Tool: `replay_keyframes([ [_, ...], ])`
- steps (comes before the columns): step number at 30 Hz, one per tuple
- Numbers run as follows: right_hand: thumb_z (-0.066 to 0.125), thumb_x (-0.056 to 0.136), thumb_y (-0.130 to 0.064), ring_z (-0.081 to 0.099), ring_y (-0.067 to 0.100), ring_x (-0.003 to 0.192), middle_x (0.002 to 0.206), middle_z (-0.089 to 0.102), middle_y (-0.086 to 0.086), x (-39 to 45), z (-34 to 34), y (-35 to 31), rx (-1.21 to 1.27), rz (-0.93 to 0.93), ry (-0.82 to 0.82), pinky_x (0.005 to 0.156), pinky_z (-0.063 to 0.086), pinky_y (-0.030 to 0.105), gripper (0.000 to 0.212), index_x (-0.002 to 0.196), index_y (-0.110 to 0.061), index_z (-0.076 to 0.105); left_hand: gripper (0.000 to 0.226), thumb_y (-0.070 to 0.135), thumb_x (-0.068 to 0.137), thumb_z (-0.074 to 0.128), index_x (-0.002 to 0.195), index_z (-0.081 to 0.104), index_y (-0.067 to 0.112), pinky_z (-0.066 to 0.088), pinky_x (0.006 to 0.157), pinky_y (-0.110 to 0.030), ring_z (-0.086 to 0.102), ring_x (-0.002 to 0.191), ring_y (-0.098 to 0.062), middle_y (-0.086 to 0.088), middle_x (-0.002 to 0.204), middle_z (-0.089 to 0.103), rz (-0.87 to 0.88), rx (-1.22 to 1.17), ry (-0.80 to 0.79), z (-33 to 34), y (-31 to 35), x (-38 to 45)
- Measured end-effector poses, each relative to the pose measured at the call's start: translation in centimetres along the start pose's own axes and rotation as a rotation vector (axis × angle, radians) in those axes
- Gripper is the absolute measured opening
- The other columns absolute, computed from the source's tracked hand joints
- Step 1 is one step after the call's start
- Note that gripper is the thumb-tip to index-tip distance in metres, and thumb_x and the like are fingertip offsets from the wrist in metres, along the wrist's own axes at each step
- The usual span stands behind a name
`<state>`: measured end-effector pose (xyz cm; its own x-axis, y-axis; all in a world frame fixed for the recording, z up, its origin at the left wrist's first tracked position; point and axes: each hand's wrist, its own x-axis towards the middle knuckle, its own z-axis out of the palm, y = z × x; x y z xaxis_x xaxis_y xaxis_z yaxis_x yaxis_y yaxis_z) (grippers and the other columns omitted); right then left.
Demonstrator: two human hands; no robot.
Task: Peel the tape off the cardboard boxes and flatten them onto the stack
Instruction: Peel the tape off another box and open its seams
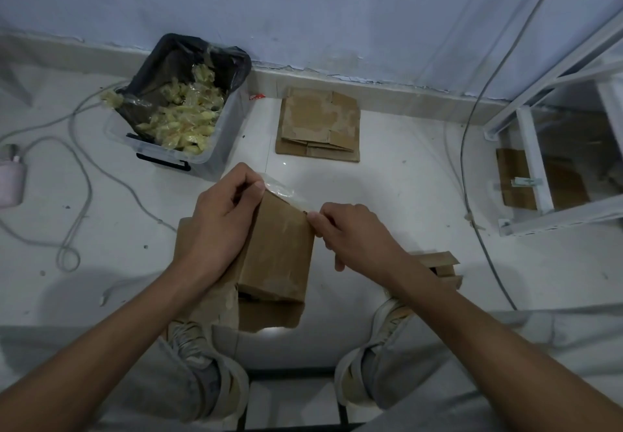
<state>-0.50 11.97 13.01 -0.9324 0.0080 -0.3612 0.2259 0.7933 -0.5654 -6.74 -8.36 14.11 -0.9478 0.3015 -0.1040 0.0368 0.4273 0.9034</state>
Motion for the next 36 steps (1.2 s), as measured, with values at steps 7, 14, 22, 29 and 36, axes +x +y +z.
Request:
replay_keyframes([
  [7, 0.046, 0.107, -0.033, 0.068, 0.017, 0.06, 0.074, 0.067, 0.001, 0.3, 0.7, -0.3, -0.169, -0.008, 0.049, 0.064, 0.06, 0.038, 0.03, 0.088, -0.017, 0.062, 0.022, 0.031, 0.109, 0.049, 0.092, 0.059, 0.022, 0.048, 0.067, -0.029, 0.062, 0.075, -0.015, 0.004, 0.079, 0.063, 0.132, 0.13, 0.008, 0.2, 0.1, -0.8],
  [14, 0.053, 0.096, -0.023, 0.048, 0.018, 0.056, 0.066, 0.055, -0.001, 0.5, -2.0, -0.3, -0.459, -0.328, -0.14, 0.054, 0.037, 0.033, 0.018, 0.079, -0.02, 0.05, 0.019, 0.023, 0.107, 0.051, 0.095, 0.065, 0.016, 0.049, 0.087, -0.036, 0.063, 0.094, -0.014, 0.002, 0.093, 0.067, 0.105, 0.147, -0.22, -2.3, 0.1, 1.5],
  [22, 0.043, 0.108, -0.045, 0.071, 0.009, 0.081, 0.09, 0.072, -0.011, -0.2, -2.4, 0.5, 0.155, -0.204, 0.035, 0.074, 0.06, 0.046, 0.029, 0.098, -0.031, 0.067, 0.022, 0.017, 0.107, 0.048, 0.1, 0.059, -0.001, 0.041, 0.075, -0.025, 0.051, 0.086, -0.018, -0.019, 0.101, 0.058, -0.064, -0.085, -0.205, -3.0, 0.3, 3.4],
  [29, 0.06, 0.102, -0.048, 0.073, 0.009, 0.086, 0.096, 0.076, -0.011, -0.8, -1.1, -0.6, 0.408, -0.112, 0.152, 0.077, 0.059, 0.031, 0.032, 0.106, -0.022, 0.077, 0.023, 0.017, 0.107, 0.048, 0.097, 0.058, -0.001, 0.041, 0.064, -0.015, 0.049, 0.076, -0.011, -0.003, 0.086, 0.056, -0.079, -0.14, -0.183, -2.4, 0.5, 2.9],
  [36, 0.062, 0.105, -0.017, 0.077, 0.011, 0.089, 0.102, 0.08, -0.002, 0.2, -3.0, 0.5, 0.433, -0.209, -0.063, 0.075, 0.064, 0.03, 0.022, 0.116, -0.01, 0.08, 0.02, 0.015, 0.107, 0.049, 0.096, 0.062, 0.004, 0.043, 0.076, -0.022, 0.055, 0.083, -0.013, -0.002, 0.09, 0.06, 0.014, -0.056, -0.212, -3.7, 0.4, 2.9],
])
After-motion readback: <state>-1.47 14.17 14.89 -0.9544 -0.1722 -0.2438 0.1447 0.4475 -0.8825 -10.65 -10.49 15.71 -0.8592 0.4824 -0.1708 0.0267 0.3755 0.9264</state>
